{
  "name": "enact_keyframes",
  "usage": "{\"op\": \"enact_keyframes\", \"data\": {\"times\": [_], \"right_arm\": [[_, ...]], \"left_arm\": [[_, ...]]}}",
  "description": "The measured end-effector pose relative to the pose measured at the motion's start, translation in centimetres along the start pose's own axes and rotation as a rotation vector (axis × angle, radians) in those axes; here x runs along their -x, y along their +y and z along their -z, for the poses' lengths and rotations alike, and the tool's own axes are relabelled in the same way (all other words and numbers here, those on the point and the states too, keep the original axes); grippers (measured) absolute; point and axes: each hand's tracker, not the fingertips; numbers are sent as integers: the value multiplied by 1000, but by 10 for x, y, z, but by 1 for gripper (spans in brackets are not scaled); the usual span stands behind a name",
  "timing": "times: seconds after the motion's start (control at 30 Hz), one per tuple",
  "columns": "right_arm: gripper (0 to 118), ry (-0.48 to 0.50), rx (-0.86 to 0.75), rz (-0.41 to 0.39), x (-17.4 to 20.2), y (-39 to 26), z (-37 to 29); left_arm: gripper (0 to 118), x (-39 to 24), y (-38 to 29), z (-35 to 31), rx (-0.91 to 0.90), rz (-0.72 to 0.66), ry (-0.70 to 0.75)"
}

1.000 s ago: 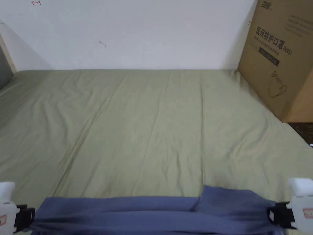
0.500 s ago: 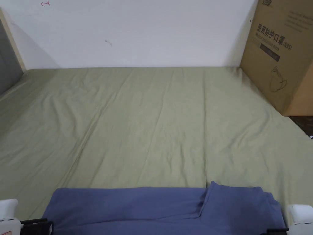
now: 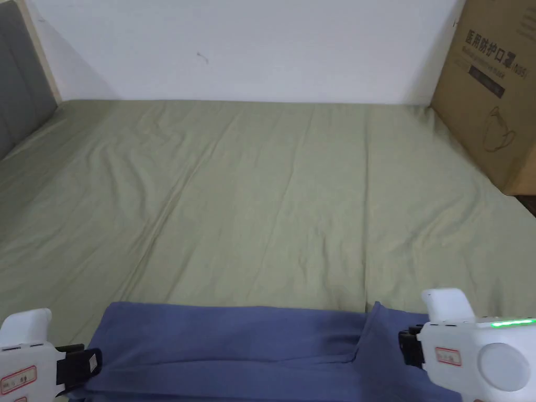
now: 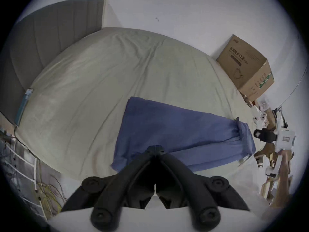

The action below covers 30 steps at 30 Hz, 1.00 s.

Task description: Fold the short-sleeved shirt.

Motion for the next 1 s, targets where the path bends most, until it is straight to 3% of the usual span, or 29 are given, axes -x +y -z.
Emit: {"op": "enact_keyframes", "data": {"times": [0.07,0.1,0.13,0.2,0.27,0.3,0.4,0.57,0.67,0.7,0.73,0.77,0.8,0.83,1.0], "right_arm": [[0,3,1,-6,14,1,5],[0,21,-10,6,19,2,6],[0,61,-18,34,24,4,7],[0,98,-25,48,32,5,9],[0,115,-16,28,43,7,13],[0,123,-4,-3,48,8,15],[0,107,26,-68,66,8,23],[0,171,70,-43,78,6,35],[0,184,102,-63,85,6,39],[0,180,112,-78,87,5,40],[0,170,120,-93,89,5,42],[0,165,127,-102,89,6,44],[0,162,132,-104,90,6,46],[0,164,133,-100,90,5,47],[0,177,142,-79,87,5,45]], "left_arm": [[0,6,-2,-1,-5,-14,22],[9,14,-3,-3,-27,-48,24],[28,25,-3,-4,-35,-100,3],[85,43,-5,-8,-73,-215,-42],[114,59,-9,-9,-95,-289,-73],[118,67,-12,-7,-101,-324,-81],[118,83,-24,9,-75,-453,-149],[118,97,-46,53,20,-699,-357],[118,103,-47,63,-36,-743,-427],[113,105,-44,65,-23,-753,-464],[90,108,-43,67,-23,-777,-483],[38,111,-42,70,-26,-788,-478],[7,111,-44,73,3,-799,-456],[6,112,-46,79,26,-821,-393],[6,114,-44,69,24,-783,-442]]}}
